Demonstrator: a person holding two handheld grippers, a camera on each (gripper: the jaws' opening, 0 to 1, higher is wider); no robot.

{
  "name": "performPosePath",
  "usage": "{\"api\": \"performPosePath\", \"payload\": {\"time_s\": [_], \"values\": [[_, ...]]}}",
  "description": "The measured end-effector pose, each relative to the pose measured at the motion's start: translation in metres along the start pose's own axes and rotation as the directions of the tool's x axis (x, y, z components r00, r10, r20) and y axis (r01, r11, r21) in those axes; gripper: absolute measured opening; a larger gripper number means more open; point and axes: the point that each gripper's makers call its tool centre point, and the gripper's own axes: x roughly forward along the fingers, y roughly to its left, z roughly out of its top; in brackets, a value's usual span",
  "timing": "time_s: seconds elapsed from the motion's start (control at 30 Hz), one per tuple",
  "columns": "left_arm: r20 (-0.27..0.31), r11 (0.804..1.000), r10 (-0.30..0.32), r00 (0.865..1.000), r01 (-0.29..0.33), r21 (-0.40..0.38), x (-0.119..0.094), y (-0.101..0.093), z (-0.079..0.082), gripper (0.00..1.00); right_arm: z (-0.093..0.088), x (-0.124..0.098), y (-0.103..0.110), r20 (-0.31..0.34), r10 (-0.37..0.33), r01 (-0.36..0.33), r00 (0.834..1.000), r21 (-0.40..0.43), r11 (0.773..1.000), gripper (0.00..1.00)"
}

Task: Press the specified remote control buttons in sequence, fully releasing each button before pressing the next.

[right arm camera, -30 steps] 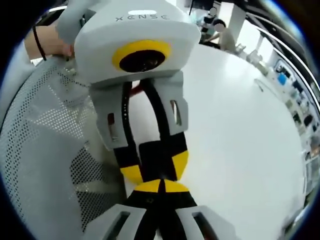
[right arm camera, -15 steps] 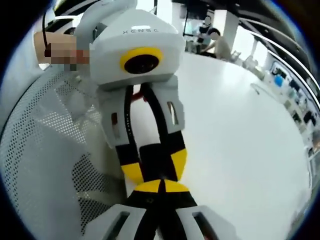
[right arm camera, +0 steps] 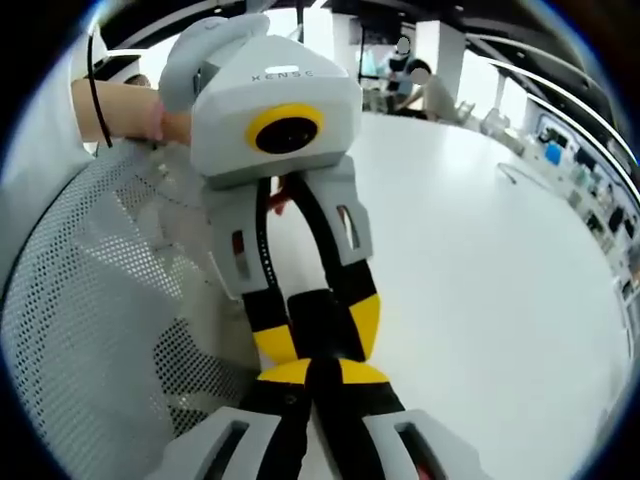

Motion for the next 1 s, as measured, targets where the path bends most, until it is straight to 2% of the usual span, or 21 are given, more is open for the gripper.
{"api": "performPosePath", "payload": {"time_s": [0.2,0.37,0.63,1.0], "values": [[0.000,1.000,-0.001,1.000,0.001,-0.002,0.000,0.000,0.000,0.26,-0.008,-0.003,-0.004,-0.016,-0.026,0.026,1.000,-0.012,1.000,0.13],[-0.001,1.000,-0.001,1.000,0.001,0.001,0.000,0.000,0.000,0.26,-0.015,-0.009,-0.011,-0.018,-0.040,0.041,0.999,0.013,0.999,0.18],[-0.004,1.000,0.000,1.000,0.000,0.000,0.000,0.000,0.000,0.26,-0.021,-0.013,-0.012,-0.018,-0.044,0.044,0.999,0.031,0.999,0.21],[-0.006,1.000,0.003,1.000,-0.003,-0.002,0.000,0.000,0.000,0.26,-0.038,-0.015,-0.019,-0.043,-0.069,0.071,0.997,0.043,0.997,0.25]]}}
